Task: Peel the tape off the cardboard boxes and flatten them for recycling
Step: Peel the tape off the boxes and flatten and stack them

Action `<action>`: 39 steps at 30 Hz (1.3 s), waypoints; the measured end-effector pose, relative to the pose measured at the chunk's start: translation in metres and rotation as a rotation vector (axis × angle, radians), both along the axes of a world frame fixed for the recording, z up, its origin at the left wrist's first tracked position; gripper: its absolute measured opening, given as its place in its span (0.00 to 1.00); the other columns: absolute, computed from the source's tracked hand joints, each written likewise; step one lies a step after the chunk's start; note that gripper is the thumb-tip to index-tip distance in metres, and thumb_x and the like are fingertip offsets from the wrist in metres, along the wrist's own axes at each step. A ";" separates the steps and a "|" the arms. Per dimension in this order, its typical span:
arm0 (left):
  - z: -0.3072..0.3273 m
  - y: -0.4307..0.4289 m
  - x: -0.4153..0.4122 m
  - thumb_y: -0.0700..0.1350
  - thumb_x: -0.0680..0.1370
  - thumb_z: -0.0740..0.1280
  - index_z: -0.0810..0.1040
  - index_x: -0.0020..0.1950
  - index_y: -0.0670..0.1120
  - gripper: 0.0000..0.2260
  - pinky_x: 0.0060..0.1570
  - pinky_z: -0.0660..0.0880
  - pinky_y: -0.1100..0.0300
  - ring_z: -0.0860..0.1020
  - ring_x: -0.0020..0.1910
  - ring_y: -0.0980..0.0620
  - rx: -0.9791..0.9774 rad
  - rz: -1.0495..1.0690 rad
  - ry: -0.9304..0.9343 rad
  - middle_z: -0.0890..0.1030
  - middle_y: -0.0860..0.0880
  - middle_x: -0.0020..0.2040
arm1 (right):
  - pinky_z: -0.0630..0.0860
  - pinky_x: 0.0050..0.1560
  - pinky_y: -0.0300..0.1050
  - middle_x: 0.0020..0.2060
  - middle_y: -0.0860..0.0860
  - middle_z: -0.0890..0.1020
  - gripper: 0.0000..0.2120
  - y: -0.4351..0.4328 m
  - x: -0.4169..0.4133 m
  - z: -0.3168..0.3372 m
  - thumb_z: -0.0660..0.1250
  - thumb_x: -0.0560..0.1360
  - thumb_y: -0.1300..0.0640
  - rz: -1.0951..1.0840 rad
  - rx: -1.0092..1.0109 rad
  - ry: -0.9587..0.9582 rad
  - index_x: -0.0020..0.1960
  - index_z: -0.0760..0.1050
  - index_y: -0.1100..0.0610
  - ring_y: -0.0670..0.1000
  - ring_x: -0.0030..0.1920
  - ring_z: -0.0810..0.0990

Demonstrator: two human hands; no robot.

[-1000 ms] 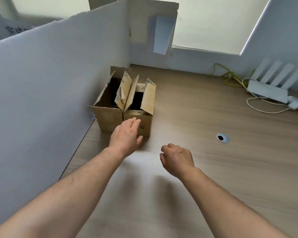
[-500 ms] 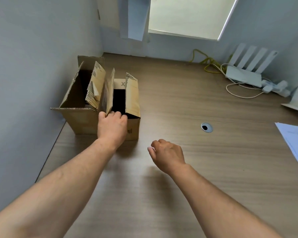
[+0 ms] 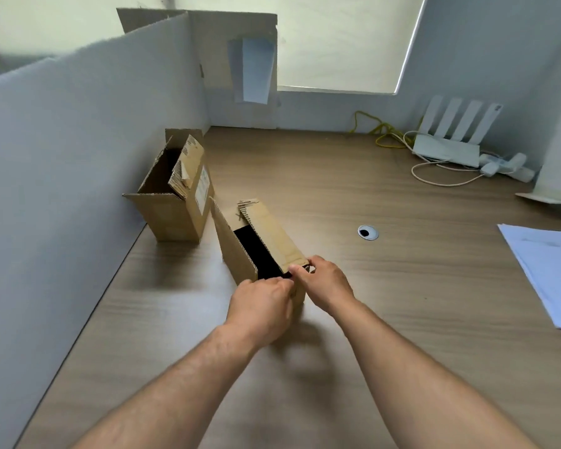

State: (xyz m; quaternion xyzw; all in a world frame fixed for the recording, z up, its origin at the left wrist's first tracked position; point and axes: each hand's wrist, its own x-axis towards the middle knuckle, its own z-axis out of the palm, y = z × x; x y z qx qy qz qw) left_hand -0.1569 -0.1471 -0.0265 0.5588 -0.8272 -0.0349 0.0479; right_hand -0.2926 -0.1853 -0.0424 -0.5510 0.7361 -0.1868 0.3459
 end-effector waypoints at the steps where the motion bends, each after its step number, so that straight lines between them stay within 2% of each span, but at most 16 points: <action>1: 0.005 0.011 -0.005 0.48 0.81 0.54 0.75 0.60 0.52 0.13 0.43 0.63 0.56 0.77 0.57 0.49 0.001 -0.019 -0.016 0.79 0.53 0.58 | 0.78 0.50 0.52 0.54 0.54 0.79 0.28 0.007 -0.002 0.003 0.60 0.66 0.32 -0.021 0.027 -0.078 0.56 0.73 0.51 0.55 0.51 0.78; 3: 0.010 0.034 -0.017 0.48 0.81 0.53 0.74 0.61 0.52 0.13 0.41 0.61 0.57 0.76 0.56 0.48 0.023 -0.055 -0.038 0.78 0.53 0.58 | 0.78 0.53 0.55 0.59 0.53 0.75 0.41 0.019 -0.005 0.012 0.61 0.59 0.28 -0.037 0.097 -0.130 0.66 0.67 0.50 0.56 0.56 0.77; 5: 0.009 0.052 -0.029 0.48 0.81 0.54 0.74 0.63 0.52 0.14 0.41 0.63 0.57 0.75 0.58 0.47 0.073 -0.087 -0.026 0.76 0.52 0.60 | 0.76 0.56 0.53 0.63 0.53 0.71 0.46 0.030 -0.013 0.018 0.65 0.59 0.30 0.031 0.139 -0.002 0.72 0.60 0.48 0.57 0.60 0.75; 8: 0.004 0.073 -0.043 0.47 0.80 0.56 0.76 0.60 0.52 0.13 0.48 0.73 0.57 0.72 0.65 0.51 0.146 -0.124 0.093 0.74 0.52 0.66 | 0.75 0.51 0.46 0.58 0.52 0.75 0.20 0.042 -0.036 0.015 0.64 0.70 0.47 0.062 0.100 0.133 0.61 0.69 0.48 0.55 0.53 0.76; 10: 0.009 0.085 -0.050 0.50 0.78 0.57 0.78 0.61 0.54 0.15 0.54 0.75 0.54 0.76 0.62 0.52 0.122 -0.115 0.248 0.79 0.53 0.62 | 0.71 0.44 0.43 0.51 0.52 0.79 0.08 0.051 -0.054 0.012 0.58 0.72 0.58 0.043 0.054 0.145 0.49 0.72 0.50 0.56 0.47 0.75; 13: 0.025 0.101 -0.055 0.53 0.76 0.60 0.83 0.54 0.52 0.14 0.41 0.78 0.56 0.81 0.40 0.54 -0.059 -0.068 0.597 0.85 0.55 0.43 | 0.67 0.37 0.41 0.41 0.51 0.78 0.09 0.063 -0.081 0.014 0.55 0.71 0.63 0.011 0.036 0.134 0.41 0.71 0.53 0.57 0.44 0.75; 15: 0.033 0.104 -0.054 0.53 0.76 0.61 0.83 0.53 0.51 0.14 0.35 0.77 0.58 0.80 0.34 0.54 -0.114 -0.009 0.779 0.83 0.55 0.36 | 0.65 0.34 0.40 0.38 0.51 0.76 0.08 0.069 -0.095 0.016 0.56 0.70 0.64 -0.007 0.057 0.134 0.38 0.70 0.54 0.57 0.42 0.75; 17: 0.041 0.104 -0.051 0.49 0.76 0.62 0.83 0.52 0.52 0.11 0.36 0.75 0.62 0.79 0.34 0.56 -0.190 0.093 0.881 0.82 0.57 0.36 | 0.64 0.33 0.39 0.35 0.50 0.75 0.08 0.075 -0.108 0.017 0.56 0.69 0.65 -0.017 0.076 0.121 0.36 0.70 0.55 0.57 0.41 0.74; 20: 0.051 0.100 -0.046 0.42 0.78 0.64 0.82 0.55 0.48 0.09 0.47 0.73 0.62 0.77 0.44 0.56 -0.299 0.281 0.849 0.80 0.55 0.45 | 0.63 0.32 0.40 0.32 0.50 0.73 0.09 0.087 -0.122 0.018 0.55 0.68 0.66 -0.049 0.074 0.066 0.33 0.68 0.55 0.56 0.39 0.71; 23: 0.046 0.090 -0.038 0.42 0.80 0.62 0.80 0.59 0.47 0.11 0.50 0.70 0.61 0.74 0.49 0.54 -0.120 0.513 0.734 0.78 0.53 0.49 | 0.66 0.36 0.42 0.31 0.52 0.72 0.08 0.100 -0.131 0.016 0.54 0.66 0.65 -0.112 0.080 -0.088 0.33 0.67 0.55 0.56 0.35 0.71; 25: 0.038 0.085 -0.034 0.42 0.81 0.59 0.78 0.60 0.45 0.11 0.46 0.74 0.58 0.78 0.44 0.50 0.104 0.593 0.859 0.81 0.50 0.44 | 0.69 0.37 0.46 0.30 0.53 0.72 0.02 0.108 -0.133 0.015 0.56 0.63 0.60 -0.146 0.085 -0.193 0.33 0.67 0.55 0.56 0.32 0.71; 27: 0.032 0.084 -0.034 0.41 0.82 0.58 0.76 0.59 0.43 0.10 0.38 0.75 0.57 0.77 0.34 0.48 0.267 0.658 1.040 0.81 0.45 0.39 | 0.72 0.35 0.47 0.31 0.52 0.74 0.08 0.111 -0.134 0.013 0.60 0.60 0.52 -0.147 0.088 -0.262 0.36 0.71 0.55 0.55 0.32 0.73; 30: 0.027 0.080 -0.028 0.43 0.81 0.60 0.71 0.59 0.43 0.08 0.35 0.72 0.57 0.73 0.29 0.48 0.249 0.764 1.189 0.79 0.45 0.38 | 0.78 0.38 0.49 0.37 0.51 0.76 0.08 0.118 -0.131 0.017 0.63 0.67 0.51 -0.165 0.102 -0.384 0.41 0.74 0.56 0.54 0.38 0.75; 33: 0.017 0.071 -0.014 0.49 0.79 0.60 0.71 0.55 0.44 0.10 0.42 0.70 0.55 0.74 0.39 0.45 0.222 0.914 1.134 0.75 0.45 0.41 | 0.77 0.39 0.48 0.39 0.53 0.77 0.10 0.121 -0.134 0.016 0.58 0.73 0.52 -0.258 0.176 -0.520 0.45 0.75 0.56 0.53 0.36 0.76; 36: 0.014 0.074 -0.007 0.60 0.81 0.52 0.73 0.52 0.41 0.23 0.44 0.71 0.53 0.75 0.47 0.43 0.547 0.980 1.085 0.75 0.43 0.48 | 0.77 0.36 0.46 0.41 0.57 0.76 0.22 0.122 -0.137 0.016 0.53 0.77 0.44 -0.330 0.277 -0.556 0.53 0.73 0.61 0.55 0.35 0.78; 39: 0.015 0.077 -0.007 0.68 0.79 0.47 0.78 0.49 0.41 0.34 0.39 0.72 0.55 0.78 0.44 0.46 0.729 0.914 1.152 0.81 0.43 0.45 | 0.76 0.34 0.46 0.37 0.56 0.77 0.25 0.123 -0.136 0.024 0.53 0.78 0.38 -0.283 0.335 -0.536 0.46 0.74 0.60 0.55 0.35 0.78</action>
